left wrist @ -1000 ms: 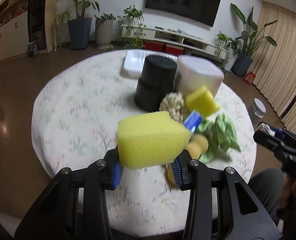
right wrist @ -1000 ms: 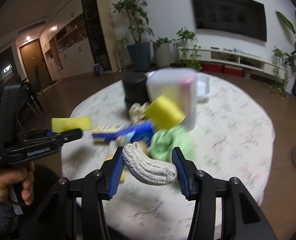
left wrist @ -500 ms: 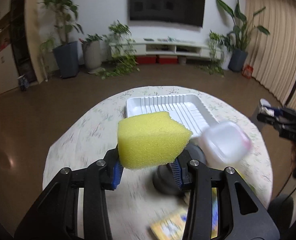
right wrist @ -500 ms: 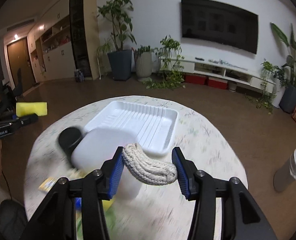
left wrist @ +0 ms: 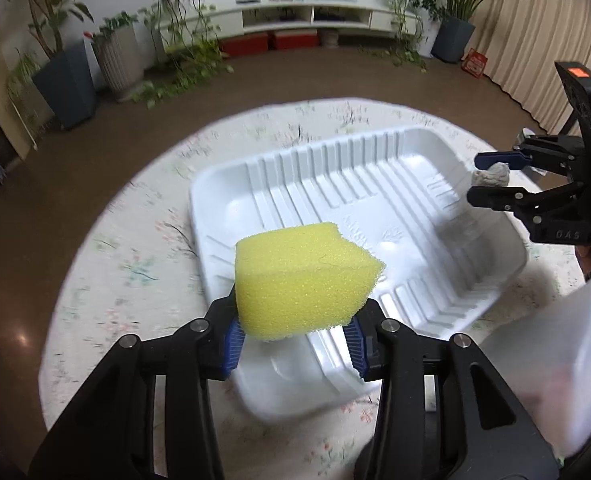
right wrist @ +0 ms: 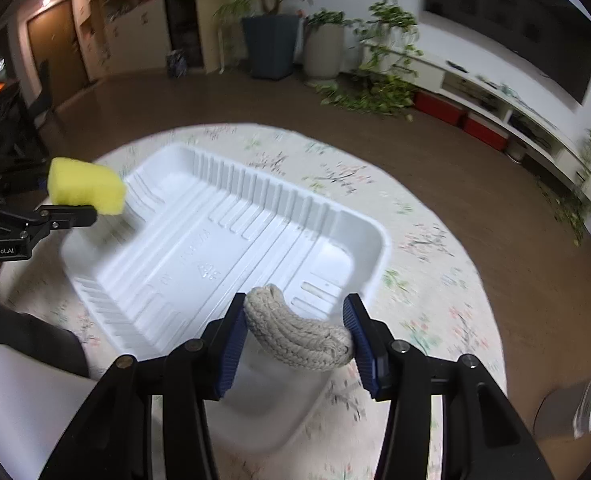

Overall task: Organize soft objects
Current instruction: 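Carry both items to the white tray and release them inside, then grasp the yellow tissue pack with the left tool while the right tool grasps the green cloth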

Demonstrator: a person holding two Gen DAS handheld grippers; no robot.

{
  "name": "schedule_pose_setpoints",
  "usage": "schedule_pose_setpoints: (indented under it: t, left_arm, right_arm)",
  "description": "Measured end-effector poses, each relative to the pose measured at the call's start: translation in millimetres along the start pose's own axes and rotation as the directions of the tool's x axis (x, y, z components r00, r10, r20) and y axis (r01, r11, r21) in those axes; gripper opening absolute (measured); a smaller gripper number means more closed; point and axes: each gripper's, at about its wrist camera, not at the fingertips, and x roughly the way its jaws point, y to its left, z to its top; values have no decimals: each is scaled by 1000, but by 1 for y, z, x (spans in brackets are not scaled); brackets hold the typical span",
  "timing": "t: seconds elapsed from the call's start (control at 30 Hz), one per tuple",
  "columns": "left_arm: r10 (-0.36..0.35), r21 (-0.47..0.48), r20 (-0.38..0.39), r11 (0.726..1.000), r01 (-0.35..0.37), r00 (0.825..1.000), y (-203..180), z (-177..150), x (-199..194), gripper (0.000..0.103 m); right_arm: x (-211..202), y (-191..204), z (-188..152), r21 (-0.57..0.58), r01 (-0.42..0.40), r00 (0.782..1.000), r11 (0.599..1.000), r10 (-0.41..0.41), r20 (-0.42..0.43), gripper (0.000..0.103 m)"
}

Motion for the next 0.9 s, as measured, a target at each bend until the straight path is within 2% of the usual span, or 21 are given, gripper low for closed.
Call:
schedule_pose_setpoints:
  t: [0.23,0.3,0.37,0.47,0.5,0.6,0.73,0.9]
  left_arm:
    - [-8,-8,-55,1000,7,998,-3,-9,26,48]
    - [-24,-35,-48,999,23,999,2,-9,26,53]
    - [-36,-56,-39,998,34,999,6,-9,23,58]
    - [-51,-66,-12,997,50,999,8,-12,12,68]
    - [-59,-72,6,996,60,998,10,-13,6,71]
    - [-79,-109,53,990,85,995,17,-16,-15,74]
    - [-69,-165,145,982,92,987,24,-33,-60,75]
    - [-34,-132,239,989,67,970,0,-90,-123,80]
  right_arm:
    - [32,16,2,-62,-16,999,998,13,-48,53]
    - [33,15,1,-58,-17,999,998,14,-50,58]
    - [31,15,-1,-60,-11,999,998,9,-37,68]
    - [20,10,-3,-40,-9,1000,999,9,-2,78]
    - [13,8,-4,-27,-13,1000,1000,14,17,78]
    - [-10,0,-6,8,-17,997,1000,17,71,78]
    - [-68,-8,-28,74,-33,985,997,21,170,80]
    - [-139,16,-83,61,-46,962,997,28,270,91]
